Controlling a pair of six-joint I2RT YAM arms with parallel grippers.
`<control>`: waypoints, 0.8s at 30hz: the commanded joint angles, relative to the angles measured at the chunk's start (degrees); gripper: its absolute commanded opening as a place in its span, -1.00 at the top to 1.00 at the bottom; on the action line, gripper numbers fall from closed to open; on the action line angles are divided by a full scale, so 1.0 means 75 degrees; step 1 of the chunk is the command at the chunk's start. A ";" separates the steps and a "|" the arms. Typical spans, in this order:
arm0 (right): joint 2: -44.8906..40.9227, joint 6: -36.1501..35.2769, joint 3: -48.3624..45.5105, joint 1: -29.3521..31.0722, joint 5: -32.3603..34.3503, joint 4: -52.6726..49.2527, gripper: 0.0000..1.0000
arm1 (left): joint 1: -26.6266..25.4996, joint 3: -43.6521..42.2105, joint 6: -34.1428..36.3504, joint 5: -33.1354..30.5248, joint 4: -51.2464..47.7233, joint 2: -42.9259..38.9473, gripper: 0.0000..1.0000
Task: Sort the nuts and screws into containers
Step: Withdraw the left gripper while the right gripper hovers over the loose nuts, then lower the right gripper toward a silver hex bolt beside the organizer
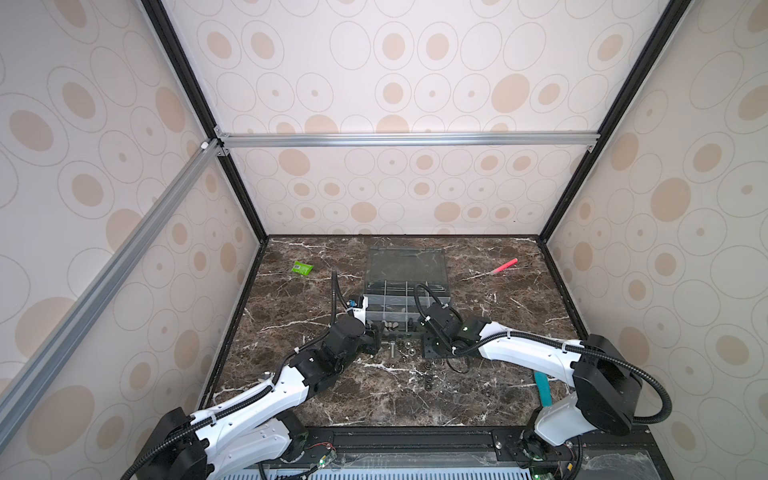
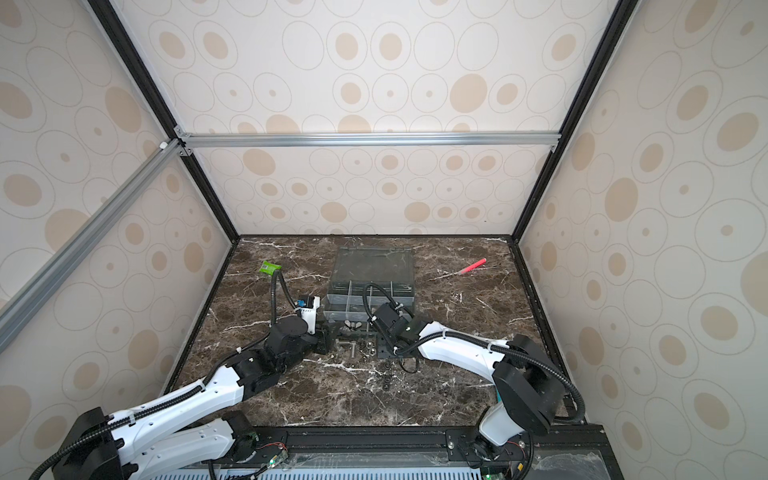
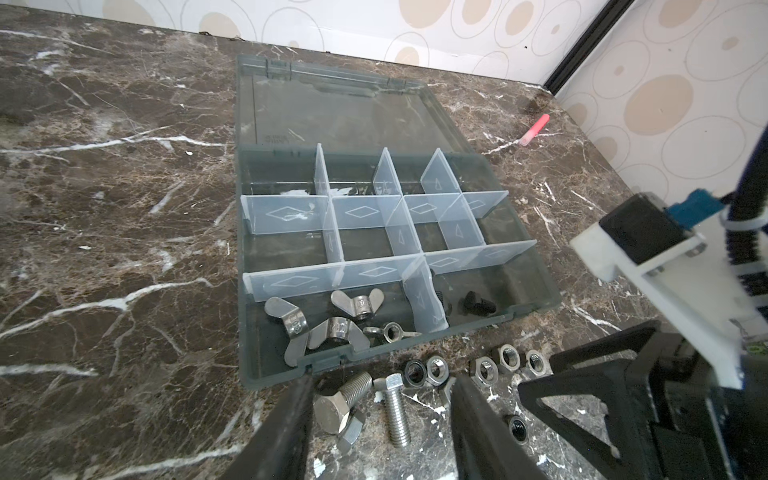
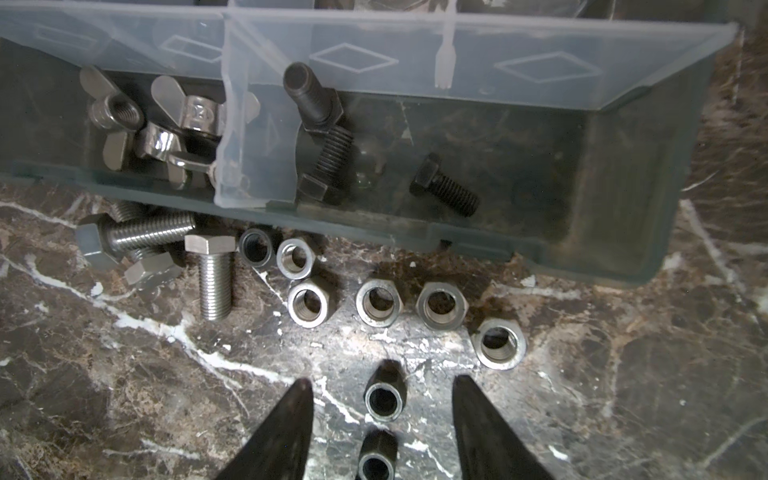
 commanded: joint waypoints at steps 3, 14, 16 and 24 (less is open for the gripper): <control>0.0583 0.0014 0.0528 0.0242 -0.0028 -0.0185 -0.13 | 0.0190 -0.0169 -0.0065 -0.0223 -0.0027 -0.0265 -0.09; 0.1733 -0.0348 0.1681 0.0561 -0.0250 -0.0280 -0.08 | 0.0758 -0.0734 -0.0402 -0.0111 -0.0028 -0.0772 -0.12; 0.1938 -0.0385 0.1898 0.0611 -0.0312 -0.0265 -0.08 | 0.0869 -0.0824 -0.0469 -0.0117 -0.0083 -0.0935 -0.12; 0.2669 -0.0366 0.2622 0.0734 -0.0403 -0.0374 -0.02 | 0.1130 -0.1137 -0.0512 -0.0106 -0.0247 -0.1411 -0.18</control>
